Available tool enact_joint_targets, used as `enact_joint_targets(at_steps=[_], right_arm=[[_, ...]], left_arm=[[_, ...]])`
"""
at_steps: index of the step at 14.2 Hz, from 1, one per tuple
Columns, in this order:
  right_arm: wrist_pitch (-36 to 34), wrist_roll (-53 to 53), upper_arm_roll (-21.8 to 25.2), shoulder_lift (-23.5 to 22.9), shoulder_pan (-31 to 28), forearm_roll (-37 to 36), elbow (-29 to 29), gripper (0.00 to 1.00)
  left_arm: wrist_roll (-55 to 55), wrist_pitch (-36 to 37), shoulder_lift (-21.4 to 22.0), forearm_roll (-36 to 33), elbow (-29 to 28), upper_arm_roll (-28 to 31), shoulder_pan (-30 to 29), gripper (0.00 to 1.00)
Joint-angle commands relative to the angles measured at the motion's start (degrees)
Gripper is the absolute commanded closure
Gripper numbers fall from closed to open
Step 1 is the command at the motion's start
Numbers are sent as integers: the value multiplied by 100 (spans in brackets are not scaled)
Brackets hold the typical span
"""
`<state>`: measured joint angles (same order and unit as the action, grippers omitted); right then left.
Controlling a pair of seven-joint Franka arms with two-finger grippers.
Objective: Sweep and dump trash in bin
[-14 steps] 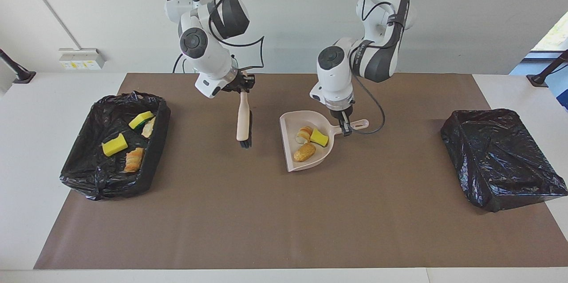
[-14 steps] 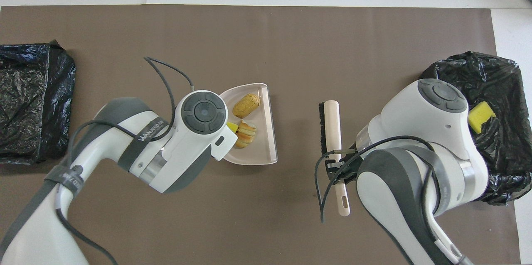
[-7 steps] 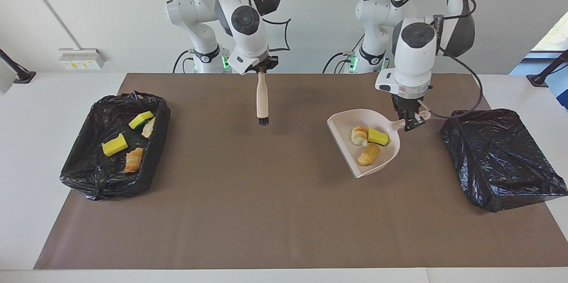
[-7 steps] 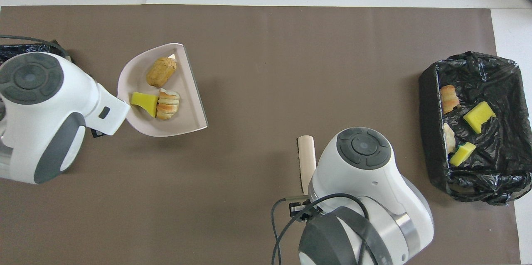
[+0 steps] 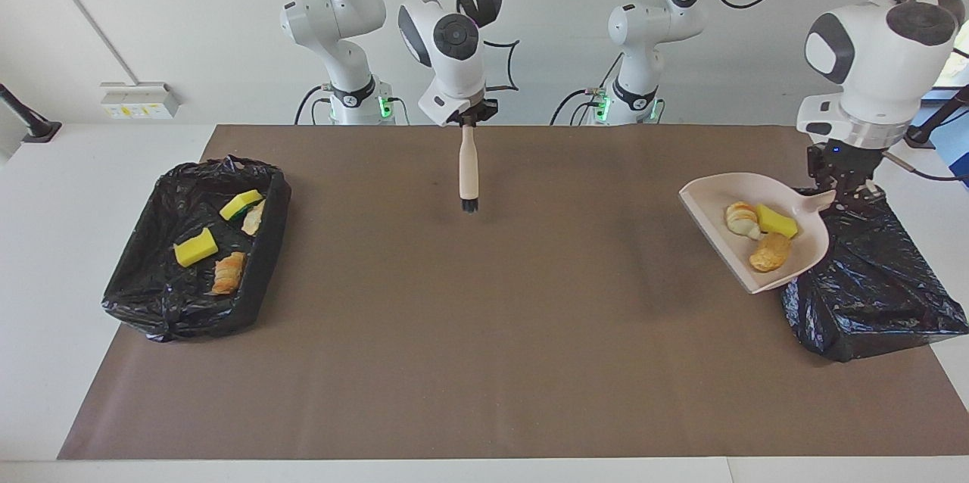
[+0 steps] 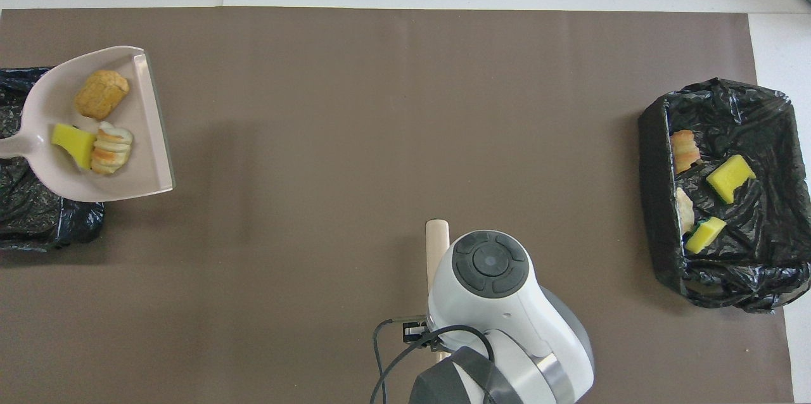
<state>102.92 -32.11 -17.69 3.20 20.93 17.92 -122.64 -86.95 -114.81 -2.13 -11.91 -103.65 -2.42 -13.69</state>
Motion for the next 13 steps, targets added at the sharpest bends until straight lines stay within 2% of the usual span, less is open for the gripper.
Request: enact_joint_targets(at_steps=[1,4,7,9,13], right_arm=[[605,-145,20,-187,182,168,-190,100],[1001,-505,20,-521,498,212,-181,100],[1371,-700,20,-741,798,212,-181,100],[1345,-595,20,-759,921,142,-199,100],[1354,-515,28,-742,930,80,-366,100]], left_arm=[[-856,28,-533,163,862,-92,-642,100],[-1875,-242,-797,-74,1259,-83,-1178,100],[-2011,-770,-991,-1239,1286,-66,-1295,100],[-1775,-1034,-1175,-1979,1295,-57,-1277,100],[-203,-1115,-1369,-3700,1190,-66,-1181,100]])
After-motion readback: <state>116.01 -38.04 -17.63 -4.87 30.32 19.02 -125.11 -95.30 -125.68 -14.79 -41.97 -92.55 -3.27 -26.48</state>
